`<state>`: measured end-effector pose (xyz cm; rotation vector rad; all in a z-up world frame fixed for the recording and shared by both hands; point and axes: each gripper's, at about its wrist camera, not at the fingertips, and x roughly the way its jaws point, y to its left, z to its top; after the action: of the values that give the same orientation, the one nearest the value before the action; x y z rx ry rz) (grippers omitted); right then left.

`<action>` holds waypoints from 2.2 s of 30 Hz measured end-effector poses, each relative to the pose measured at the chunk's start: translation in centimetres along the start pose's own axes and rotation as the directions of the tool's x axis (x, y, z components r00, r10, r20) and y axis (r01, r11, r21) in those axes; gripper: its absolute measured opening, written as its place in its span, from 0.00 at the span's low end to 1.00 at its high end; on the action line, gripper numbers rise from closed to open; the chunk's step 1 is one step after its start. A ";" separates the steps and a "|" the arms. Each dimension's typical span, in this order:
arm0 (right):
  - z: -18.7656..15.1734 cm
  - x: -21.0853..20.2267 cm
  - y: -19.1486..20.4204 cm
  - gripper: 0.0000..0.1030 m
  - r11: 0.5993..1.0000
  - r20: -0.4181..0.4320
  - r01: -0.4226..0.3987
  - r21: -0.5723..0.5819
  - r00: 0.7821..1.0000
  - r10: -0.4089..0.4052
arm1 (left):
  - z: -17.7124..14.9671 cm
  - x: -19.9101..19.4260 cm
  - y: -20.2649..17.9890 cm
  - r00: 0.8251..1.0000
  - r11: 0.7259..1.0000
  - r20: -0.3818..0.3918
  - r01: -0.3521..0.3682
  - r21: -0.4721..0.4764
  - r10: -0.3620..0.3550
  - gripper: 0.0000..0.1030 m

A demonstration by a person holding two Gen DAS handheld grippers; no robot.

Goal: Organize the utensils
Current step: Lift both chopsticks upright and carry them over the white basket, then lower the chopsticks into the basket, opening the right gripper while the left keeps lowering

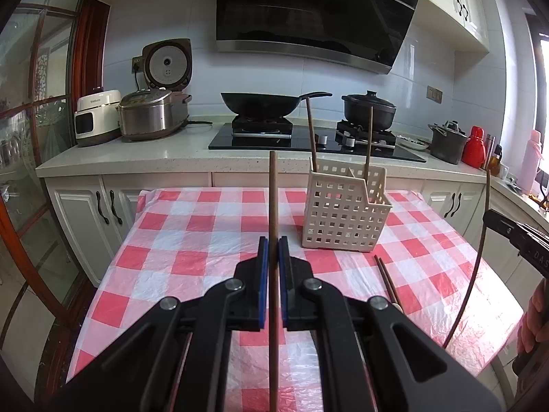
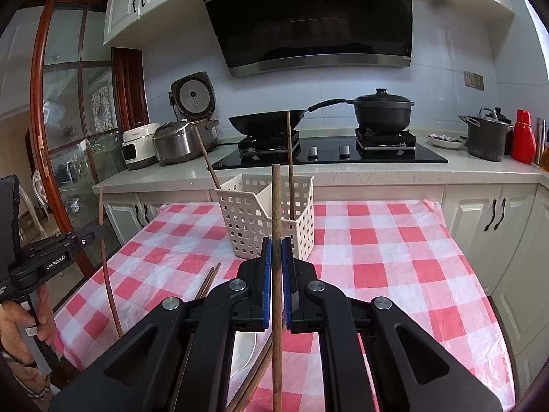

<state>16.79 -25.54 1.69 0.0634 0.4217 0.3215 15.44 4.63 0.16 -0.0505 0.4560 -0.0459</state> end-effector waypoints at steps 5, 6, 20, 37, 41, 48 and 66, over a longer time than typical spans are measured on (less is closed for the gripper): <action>0.1 -0.3 -0.1 0.06 1.000 0.012 -0.001 0.008 1.000 0.000 | 0.3 -0.9 -0.4 1.000 1.000 0.025 0.009 0.007 -0.009 0.06; 0.1 -0.4 -0.1 0.06 1.000 0.016 -0.002 0.009 1.000 0.002 | 0.4 -0.9 -0.3 1.000 1.000 0.027 0.009 0.008 -0.010 0.06; 3.0 1.2 0.9 0.06 0.998 0.042 0.008 -0.062 0.999 -0.005 | 3.3 -0.5 -1.9 0.998 0.997 0.054 0.021 0.074 -0.025 0.06; 9.9 5.6 -0.3 0.06 0.997 0.040 0.009 -0.078 0.999 -0.005 | 14.6 3.8 -2.9 0.994 0.995 0.050 0.092 0.040 -0.094 0.06; 12.7 6.5 -0.4 0.06 0.997 0.057 0.009 -0.072 0.998 -0.005 | 18.5 4.0 -4.3 0.992 0.994 0.070 0.100 0.055 -0.103 0.06; 16.6 8.3 -1.3 0.06 1.000 0.087 -0.013 -0.014 0.996 0.014 | 24.2 5.2 -7.3 0.989 0.994 0.125 0.070 0.081 -0.080 0.06; 15.3 16.3 -2.3 0.06 1.000 -0.061 -0.022 -0.003 0.998 0.022 | 22.5 15.8 -8.8 0.999 0.998 0.012 0.053 0.017 -0.053 0.06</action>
<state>37.84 -22.42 8.97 0.0547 0.4811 0.3463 39.25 -4.14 13.90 -0.0465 0.4417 -0.1015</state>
